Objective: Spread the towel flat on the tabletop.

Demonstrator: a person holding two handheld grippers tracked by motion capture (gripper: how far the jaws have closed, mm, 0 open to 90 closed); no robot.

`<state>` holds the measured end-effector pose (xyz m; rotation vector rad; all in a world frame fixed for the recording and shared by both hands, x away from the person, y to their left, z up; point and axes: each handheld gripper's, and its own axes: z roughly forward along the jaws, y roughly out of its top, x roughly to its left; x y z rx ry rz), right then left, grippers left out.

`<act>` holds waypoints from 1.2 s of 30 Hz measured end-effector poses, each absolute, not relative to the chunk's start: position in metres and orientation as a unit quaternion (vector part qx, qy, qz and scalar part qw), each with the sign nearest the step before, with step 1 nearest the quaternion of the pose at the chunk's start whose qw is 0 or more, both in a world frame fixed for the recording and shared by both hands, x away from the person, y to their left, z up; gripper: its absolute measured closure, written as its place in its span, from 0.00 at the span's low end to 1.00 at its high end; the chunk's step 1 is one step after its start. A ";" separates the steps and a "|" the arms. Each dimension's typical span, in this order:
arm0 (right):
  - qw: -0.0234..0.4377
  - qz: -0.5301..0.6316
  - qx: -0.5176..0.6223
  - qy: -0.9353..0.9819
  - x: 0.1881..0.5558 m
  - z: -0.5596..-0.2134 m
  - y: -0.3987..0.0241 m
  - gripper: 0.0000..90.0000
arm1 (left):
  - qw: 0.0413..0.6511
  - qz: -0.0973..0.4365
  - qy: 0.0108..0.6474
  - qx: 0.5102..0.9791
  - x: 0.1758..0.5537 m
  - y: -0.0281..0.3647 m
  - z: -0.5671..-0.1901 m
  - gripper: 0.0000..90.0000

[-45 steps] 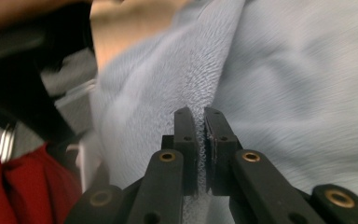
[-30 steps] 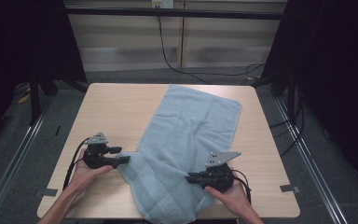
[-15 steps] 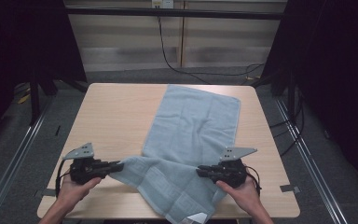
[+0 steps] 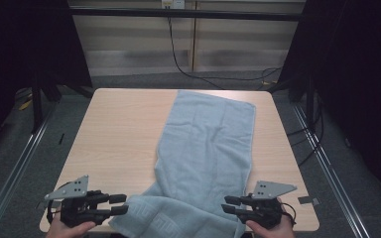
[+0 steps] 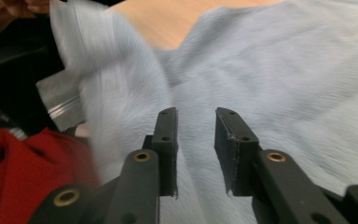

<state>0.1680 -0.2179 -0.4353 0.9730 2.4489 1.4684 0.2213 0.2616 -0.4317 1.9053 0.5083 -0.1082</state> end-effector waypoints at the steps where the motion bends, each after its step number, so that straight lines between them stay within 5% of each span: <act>1: 0.067 0.488 0.328 0.806 0.167 -0.435 -0.221 0.76 | 0.543 -0.040 0.225 0.808 0.230 0.260 -0.432 0.66; 12: 0.112 0.415 0.420 0.799 0.190 -0.470 -0.244 0.57 | 0.437 -0.034 0.281 0.854 0.319 0.200 -0.481 0.58; 20: 0.110 0.392 0.452 0.794 0.200 -0.485 -0.249 0.46 | 0.452 -0.047 0.281 0.845 0.336 0.171 -0.492 0.44; 21: 0.113 0.387 0.450 0.797 0.201 -0.485 -0.246 0.46 | 0.452 -0.047 0.281 0.845 0.336 0.171 -0.492 0.47; 23: 0.131 0.367 0.449 0.804 0.201 -0.485 -0.242 0.46 | 0.425 -0.045 0.289 0.856 0.337 0.163 -0.499 0.71; 25: 0.134 0.365 0.449 0.805 0.202 -0.485 -0.241 0.52 | 0.422 -0.044 0.286 0.859 0.335 0.163 -0.500 0.93; 26: 0.143 0.361 0.451 0.804 0.200 -0.485 -0.243 0.70 | 0.418 -0.042 0.274 0.865 0.332 0.164 -0.499 0.96; 31: 0.152 0.381 0.464 0.786 0.194 -0.482 -0.253 0.96 | 0.431 -0.035 0.285 0.855 0.318 0.195 -0.486 0.98; 36: 0.146 0.411 0.463 0.772 0.191 -0.474 -0.260 1.00 | 0.452 -0.033 0.293 0.842 0.291 0.226 -0.477 0.98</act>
